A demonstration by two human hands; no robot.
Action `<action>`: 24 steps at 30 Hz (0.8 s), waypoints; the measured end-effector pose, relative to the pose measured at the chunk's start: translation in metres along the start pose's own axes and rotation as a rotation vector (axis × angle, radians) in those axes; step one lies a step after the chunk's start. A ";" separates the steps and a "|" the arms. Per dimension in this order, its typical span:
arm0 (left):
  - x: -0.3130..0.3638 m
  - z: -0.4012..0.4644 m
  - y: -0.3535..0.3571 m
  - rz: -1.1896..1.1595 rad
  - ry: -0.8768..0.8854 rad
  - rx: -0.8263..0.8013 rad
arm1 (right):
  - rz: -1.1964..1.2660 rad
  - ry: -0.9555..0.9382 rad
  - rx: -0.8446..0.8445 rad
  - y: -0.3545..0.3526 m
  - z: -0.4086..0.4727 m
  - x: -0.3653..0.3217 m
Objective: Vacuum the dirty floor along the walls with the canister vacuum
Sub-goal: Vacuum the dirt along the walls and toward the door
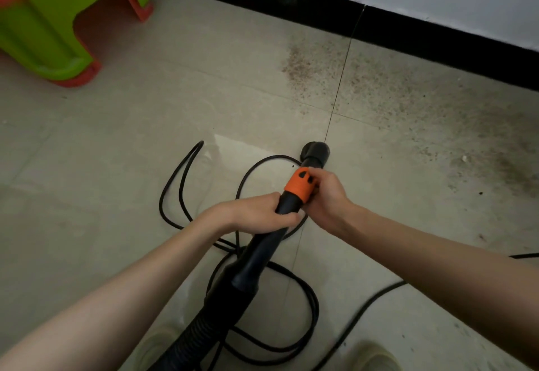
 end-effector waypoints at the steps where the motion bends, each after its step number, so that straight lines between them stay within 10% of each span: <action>1: -0.001 -0.005 0.000 -0.017 0.006 -0.009 | 0.003 0.002 -0.004 0.002 -0.002 0.003; 13: -0.015 -0.027 0.009 -0.207 -0.109 -0.268 | -0.112 0.031 -0.112 0.010 -0.022 0.018; 24: -0.033 -0.016 -0.037 -0.168 -0.063 0.042 | -0.155 -0.022 -0.104 0.053 0.013 -0.002</action>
Point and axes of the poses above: each hand's wrist, its own z-axis towards the middle knuckle, its own y-axis out of the palm, x = y × z, the point moved 6 cm from there along z, towards the middle knuckle, and after that the axes turned 5 degrees about -z, right-handed, at the moved point
